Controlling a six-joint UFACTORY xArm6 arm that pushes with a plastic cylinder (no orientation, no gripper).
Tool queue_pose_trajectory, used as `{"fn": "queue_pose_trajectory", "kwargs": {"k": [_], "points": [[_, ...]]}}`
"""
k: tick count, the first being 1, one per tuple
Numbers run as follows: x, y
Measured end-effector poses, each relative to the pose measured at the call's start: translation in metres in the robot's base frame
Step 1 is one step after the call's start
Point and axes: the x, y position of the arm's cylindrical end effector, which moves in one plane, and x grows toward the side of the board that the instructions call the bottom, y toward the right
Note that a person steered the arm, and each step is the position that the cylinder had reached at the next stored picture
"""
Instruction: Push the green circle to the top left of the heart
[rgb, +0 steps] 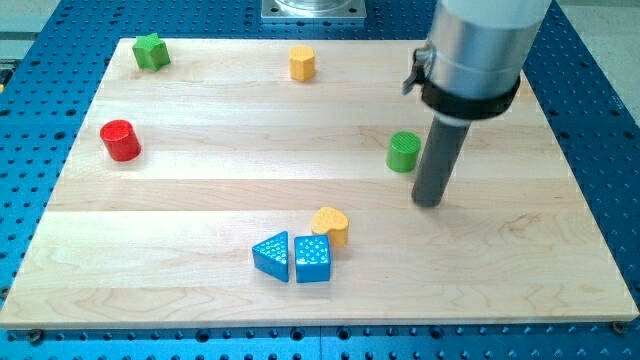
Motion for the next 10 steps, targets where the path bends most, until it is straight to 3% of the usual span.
{"fn": "queue_pose_trajectory", "kwargs": {"k": [1, 2, 3, 4, 5, 8, 10], "points": [[-0.025, -0.032], [-0.026, -0.023], [-0.047, 0.052], [-0.064, -0.009], [-0.051, -0.084], [-0.097, -0.104], [-0.038, -0.138]]}}
